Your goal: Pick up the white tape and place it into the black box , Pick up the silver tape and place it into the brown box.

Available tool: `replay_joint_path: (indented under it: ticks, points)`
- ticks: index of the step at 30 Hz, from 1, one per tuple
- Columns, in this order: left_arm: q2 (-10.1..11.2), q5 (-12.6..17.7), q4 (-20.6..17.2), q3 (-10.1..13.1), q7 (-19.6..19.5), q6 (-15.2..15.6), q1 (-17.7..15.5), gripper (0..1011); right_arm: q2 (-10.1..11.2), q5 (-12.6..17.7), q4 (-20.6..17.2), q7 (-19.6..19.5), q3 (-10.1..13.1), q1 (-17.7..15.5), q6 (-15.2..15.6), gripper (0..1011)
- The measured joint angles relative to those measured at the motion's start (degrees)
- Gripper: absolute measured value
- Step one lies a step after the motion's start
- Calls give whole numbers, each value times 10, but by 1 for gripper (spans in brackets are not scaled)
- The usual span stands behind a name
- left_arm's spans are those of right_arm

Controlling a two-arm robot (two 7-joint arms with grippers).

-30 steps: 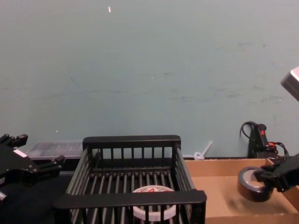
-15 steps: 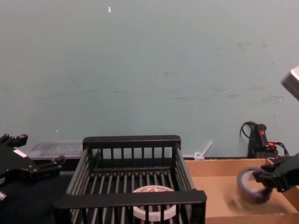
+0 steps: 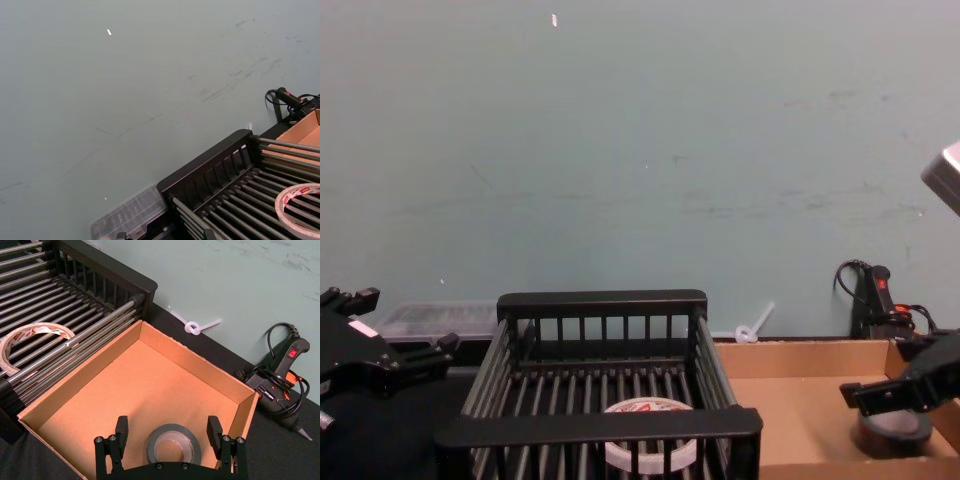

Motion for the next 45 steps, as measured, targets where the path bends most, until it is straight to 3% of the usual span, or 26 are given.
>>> replay_joint_path:
  ticks: [19, 24, 28, 34, 45]
  points:
    - [0, 0, 0, 0, 0, 0, 0, 1001, -3, 0, -6, 3, 9, -6, -7, 1002]
    - [0, 0, 0, 0, 0, 0, 0, 1001, -14, -15, -33, -42, 31, -33, -38, 1002]
    - [0, 0, 0, 0, 0, 0, 0, 1001, -30, -53, -58, -123, 48, -75, -104, 1002]
    - [0, 0, 0, 0, 0, 0, 0, 1001, -53, -89, -69, -196, 61, -119, -156, 1002]
    - [0, 0, 0, 0, 0, 0, 0, 1001, -71, -102, -75, -220, 77, -167, -171, 1002]
